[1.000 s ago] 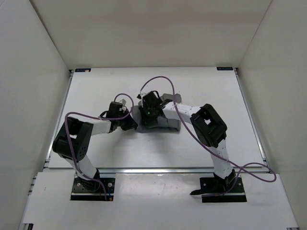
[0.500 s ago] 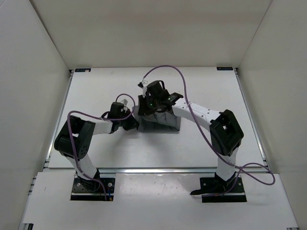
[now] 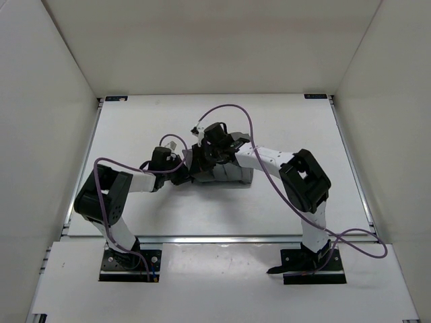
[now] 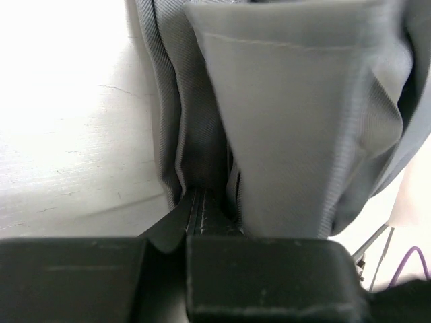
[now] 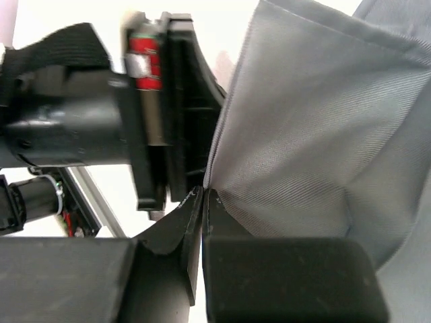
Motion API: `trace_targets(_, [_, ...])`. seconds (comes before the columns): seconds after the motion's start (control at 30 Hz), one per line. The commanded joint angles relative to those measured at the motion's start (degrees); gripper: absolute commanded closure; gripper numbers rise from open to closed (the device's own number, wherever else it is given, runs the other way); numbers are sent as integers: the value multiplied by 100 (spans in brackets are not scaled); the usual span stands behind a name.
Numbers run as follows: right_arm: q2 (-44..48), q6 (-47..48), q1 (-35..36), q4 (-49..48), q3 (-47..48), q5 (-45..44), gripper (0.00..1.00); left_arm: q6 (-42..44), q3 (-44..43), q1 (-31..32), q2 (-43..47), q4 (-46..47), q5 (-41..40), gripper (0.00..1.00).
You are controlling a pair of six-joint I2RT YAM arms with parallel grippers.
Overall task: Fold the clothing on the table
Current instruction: Fold the skirt
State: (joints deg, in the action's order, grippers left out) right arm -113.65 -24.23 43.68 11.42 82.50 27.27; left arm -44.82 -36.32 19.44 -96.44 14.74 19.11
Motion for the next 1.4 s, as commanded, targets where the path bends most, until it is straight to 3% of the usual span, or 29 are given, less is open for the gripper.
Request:
trace_targets(0.0, [-157, -169, -88, -176, 108, 630, 100, 18, 274, -116, 3, -104, -92, 99])
trace_targets(0.1, [-263, -74, -167, -18, 187, 736, 100, -1, 301, -151, 20, -7, -22, 90])
trace_targets(0.3, [-176, 356, -211, 17, 371, 658, 67, -54, 301, -274, 222, -23, 49, 83])
trace_targets(0.4, [-27, 524, -255, 228, 687, 438, 57, -36, 248, -336, 450, -173, 22, 73])
trace_targets(0.47, [167, 664, -264, 273, 680, 228, 54, -45, 248, -380, 661, -252, 14, 73])
trace_targets(0.53, [491, 665, -360, 282, 584, 43, 53, 8, 213, -484, 855, -436, 13, 65])
trace_targets(0.83, [1344, 946, -984, 502, -768, -757, 51, 342, 54, -652, 1917, -1219, 58, 59])
trace_targets(1.03, [1565, 753, -1704, -86, -1851, -55, 55, 447, 2, -766, 2524, -1631, 198, 67])
trace_targets(1.27, [1170, 690, -1767, -18, -2124, -168, 56, 711, -227, -714, 3122, -2186, -267, 66])
trace_targets(1.37, [1362, 814, -1679, -26, -2062, -222, 57, 921, -332, -766, 3071, -2431, -23, 82])
